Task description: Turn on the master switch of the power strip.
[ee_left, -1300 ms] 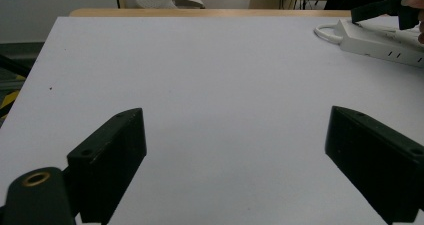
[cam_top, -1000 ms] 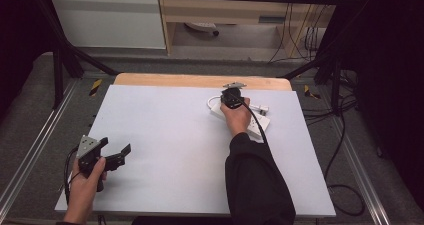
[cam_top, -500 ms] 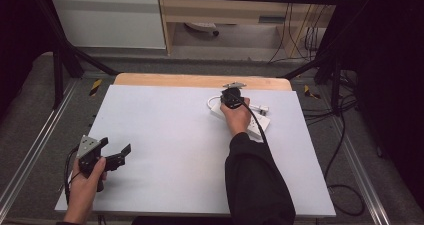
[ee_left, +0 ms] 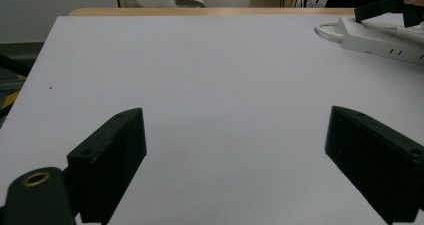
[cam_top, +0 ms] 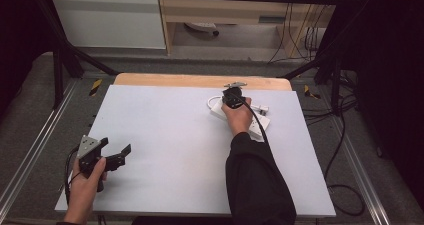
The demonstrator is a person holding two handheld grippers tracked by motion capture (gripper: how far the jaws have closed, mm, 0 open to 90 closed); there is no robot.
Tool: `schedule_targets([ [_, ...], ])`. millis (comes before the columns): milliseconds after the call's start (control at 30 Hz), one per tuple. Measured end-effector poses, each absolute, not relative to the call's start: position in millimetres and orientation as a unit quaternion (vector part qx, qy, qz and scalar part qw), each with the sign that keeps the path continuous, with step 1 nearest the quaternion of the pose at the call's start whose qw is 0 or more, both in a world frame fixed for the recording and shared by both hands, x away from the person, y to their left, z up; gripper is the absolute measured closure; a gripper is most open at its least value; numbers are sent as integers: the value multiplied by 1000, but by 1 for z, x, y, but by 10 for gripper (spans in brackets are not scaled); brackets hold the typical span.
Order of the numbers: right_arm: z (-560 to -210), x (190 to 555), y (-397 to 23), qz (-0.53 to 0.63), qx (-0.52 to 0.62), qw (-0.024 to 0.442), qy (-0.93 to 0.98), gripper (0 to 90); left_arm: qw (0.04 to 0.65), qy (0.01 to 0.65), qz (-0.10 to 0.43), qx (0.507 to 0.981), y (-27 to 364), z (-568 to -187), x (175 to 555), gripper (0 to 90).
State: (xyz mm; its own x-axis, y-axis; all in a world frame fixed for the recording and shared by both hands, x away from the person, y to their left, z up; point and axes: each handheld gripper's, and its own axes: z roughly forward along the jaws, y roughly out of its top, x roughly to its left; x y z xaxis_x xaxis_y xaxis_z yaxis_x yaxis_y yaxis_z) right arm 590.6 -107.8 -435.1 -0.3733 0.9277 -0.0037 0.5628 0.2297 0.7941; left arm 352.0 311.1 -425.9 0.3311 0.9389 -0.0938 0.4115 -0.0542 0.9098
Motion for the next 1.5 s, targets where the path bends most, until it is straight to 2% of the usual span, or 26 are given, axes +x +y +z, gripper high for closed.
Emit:
schedule_targets([
  [1500, -431, 593, -97, 322, 494, 262, 764, 900, 464, 504, 282, 672, 310, -426, 352, 96],
])
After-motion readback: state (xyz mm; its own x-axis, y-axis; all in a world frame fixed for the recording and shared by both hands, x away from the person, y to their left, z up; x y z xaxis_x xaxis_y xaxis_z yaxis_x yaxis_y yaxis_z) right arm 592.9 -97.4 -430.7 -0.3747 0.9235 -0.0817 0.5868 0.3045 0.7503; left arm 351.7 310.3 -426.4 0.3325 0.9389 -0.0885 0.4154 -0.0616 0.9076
